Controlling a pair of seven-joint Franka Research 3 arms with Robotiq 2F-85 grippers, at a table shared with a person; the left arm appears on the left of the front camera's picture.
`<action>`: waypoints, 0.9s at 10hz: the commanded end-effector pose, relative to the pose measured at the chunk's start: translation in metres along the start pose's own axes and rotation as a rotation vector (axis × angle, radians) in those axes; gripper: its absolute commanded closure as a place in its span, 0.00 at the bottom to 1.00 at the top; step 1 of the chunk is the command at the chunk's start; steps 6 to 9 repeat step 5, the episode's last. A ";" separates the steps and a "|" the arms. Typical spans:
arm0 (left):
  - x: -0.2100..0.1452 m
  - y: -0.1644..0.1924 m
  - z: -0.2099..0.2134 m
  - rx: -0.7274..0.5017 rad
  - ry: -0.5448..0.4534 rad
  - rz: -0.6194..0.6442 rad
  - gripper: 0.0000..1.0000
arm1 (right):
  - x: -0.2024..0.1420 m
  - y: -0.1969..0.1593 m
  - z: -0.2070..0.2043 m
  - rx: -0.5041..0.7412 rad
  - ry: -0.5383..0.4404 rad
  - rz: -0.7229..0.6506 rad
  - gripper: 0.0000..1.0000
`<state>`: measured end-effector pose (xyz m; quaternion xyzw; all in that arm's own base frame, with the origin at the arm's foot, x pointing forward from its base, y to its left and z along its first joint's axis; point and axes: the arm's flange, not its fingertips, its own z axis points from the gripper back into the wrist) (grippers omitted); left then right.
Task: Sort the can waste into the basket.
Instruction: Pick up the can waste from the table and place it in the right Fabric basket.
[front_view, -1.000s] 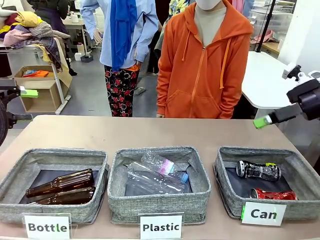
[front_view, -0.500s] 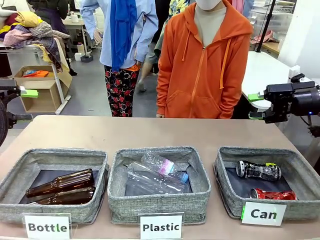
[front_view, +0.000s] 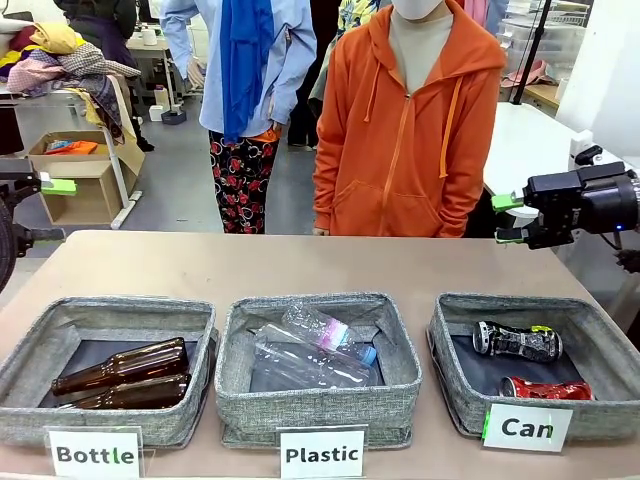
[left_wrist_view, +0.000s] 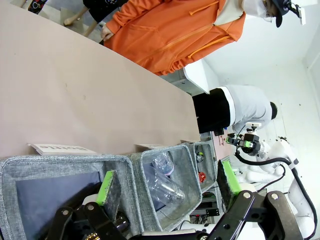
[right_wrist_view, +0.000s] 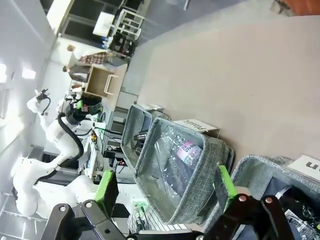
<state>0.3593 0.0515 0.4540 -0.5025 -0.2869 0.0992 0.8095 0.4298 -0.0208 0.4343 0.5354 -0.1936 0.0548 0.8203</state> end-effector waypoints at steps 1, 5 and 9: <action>-0.002 0.002 0.003 -0.001 0.012 -0.014 0.00 | -0.001 0.001 0.004 0.003 0.006 0.027 0.00; -0.002 0.002 0.003 -0.001 0.012 -0.014 0.00 | -0.001 0.001 0.004 0.003 0.006 0.027 0.00; -0.002 0.002 0.003 -0.001 0.012 -0.014 0.00 | -0.001 0.001 0.004 0.003 0.006 0.027 0.00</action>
